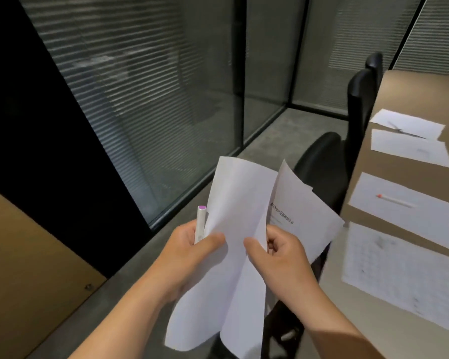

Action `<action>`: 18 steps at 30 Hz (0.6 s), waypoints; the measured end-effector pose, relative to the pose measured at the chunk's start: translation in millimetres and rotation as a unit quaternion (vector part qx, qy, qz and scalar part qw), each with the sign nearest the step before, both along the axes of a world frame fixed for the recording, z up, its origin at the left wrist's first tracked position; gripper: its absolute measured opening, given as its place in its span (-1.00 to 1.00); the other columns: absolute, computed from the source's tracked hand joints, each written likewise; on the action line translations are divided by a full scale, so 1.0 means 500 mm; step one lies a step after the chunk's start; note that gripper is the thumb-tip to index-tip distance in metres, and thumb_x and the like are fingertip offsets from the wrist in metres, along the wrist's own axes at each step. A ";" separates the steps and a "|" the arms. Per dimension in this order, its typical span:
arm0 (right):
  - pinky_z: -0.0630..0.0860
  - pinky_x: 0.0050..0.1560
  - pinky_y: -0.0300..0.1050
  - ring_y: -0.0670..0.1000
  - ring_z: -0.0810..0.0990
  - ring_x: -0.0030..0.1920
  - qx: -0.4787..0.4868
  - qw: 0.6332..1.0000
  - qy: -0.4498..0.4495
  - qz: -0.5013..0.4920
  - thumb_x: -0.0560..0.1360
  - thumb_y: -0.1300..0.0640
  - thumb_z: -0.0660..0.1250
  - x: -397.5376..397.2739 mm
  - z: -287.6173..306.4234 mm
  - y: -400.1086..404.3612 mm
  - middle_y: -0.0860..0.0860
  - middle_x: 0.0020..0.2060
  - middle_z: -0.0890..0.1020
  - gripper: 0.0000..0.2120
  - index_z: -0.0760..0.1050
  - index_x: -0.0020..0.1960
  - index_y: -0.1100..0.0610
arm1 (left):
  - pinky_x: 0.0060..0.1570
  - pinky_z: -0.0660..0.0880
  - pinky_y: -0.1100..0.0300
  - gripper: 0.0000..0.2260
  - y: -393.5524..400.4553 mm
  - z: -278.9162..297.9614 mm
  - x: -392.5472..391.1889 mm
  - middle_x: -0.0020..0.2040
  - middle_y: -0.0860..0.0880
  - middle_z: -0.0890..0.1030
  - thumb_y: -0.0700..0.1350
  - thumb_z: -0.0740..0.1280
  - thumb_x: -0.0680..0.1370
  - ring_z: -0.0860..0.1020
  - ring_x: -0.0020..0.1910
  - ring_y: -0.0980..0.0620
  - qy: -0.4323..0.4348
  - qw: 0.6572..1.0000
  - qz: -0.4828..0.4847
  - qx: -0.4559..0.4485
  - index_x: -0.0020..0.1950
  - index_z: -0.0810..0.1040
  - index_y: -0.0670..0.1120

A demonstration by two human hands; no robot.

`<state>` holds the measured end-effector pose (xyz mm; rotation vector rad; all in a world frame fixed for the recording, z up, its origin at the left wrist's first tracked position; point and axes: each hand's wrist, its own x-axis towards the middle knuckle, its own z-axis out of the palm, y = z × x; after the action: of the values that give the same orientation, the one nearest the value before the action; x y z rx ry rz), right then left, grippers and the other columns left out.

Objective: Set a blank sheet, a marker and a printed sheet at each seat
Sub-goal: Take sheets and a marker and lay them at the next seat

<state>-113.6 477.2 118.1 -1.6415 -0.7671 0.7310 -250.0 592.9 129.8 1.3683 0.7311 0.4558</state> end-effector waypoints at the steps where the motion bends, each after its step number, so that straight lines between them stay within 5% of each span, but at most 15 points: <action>1: 0.64 -0.16 0.05 0.14 0.66 -0.20 -0.003 1.000 0.013 0.002 0.52 0.09 0.36 0.016 0.004 0.048 0.13 -0.23 0.66 -0.79 0.53 -0.14 0.25 | -0.15 0.54 -0.04 -0.77 0.052 0.000 0.015 -0.09 -0.29 0.64 -0.16 0.35 0.44 0.61 -0.18 -0.18 0.002 1.000 -0.001 -0.004 0.01 0.56 -0.29; 5: 0.66 -0.01 0.00 -0.02 0.70 -0.09 0.024 0.998 0.059 -0.006 0.54 0.13 0.36 0.076 0.041 0.219 -0.05 -0.13 0.72 -0.92 0.63 -0.03 0.05 | -0.02 0.56 -0.13 -0.78 0.234 0.025 0.074 0.00 -0.25 0.68 -0.16 0.37 0.44 0.65 -0.07 -0.27 -0.009 1.000 -0.020 -0.004 0.03 0.62 -0.24; 8: 0.65 -0.03 -0.07 -0.07 0.70 -0.08 0.038 0.997 0.058 -0.026 0.54 0.18 0.35 0.123 0.060 0.344 -0.11 -0.11 0.73 -0.87 0.63 0.01 0.01 | 0.07 0.60 -0.07 -0.82 0.366 0.035 0.126 0.03 -0.14 0.71 -0.11 0.39 0.46 0.67 0.02 -0.17 -0.003 0.999 -0.035 0.014 0.04 0.68 -0.06; 12: 0.64 -0.05 -0.17 -0.13 0.69 -0.05 0.033 0.998 0.034 -0.050 0.54 0.15 0.35 0.187 0.061 0.491 -0.18 -0.09 0.72 -0.85 0.62 0.06 -0.02 | 0.10 0.58 -0.04 -0.80 0.525 0.032 0.205 0.07 -0.13 0.69 -0.12 0.38 0.51 0.65 0.07 -0.14 -0.008 0.997 -0.073 0.028 0.11 0.64 -0.10; 18: 0.40 -0.38 -0.39 -0.19 0.52 -0.41 0.026 0.996 -0.028 -0.085 0.52 0.22 0.34 0.329 0.055 0.726 -0.18 -0.42 0.61 -0.87 0.59 -0.18 0.09 | 0.01 0.60 -0.13 -0.74 0.796 0.049 0.367 0.00 -0.17 0.71 -0.13 0.45 0.41 0.66 0.01 -0.23 -0.028 0.994 -0.084 0.066 0.08 0.66 -0.15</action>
<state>51.2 840.1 145.6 -1.6623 -0.6701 0.5426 -66.5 990.6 154.3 1.5220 0.5424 0.4125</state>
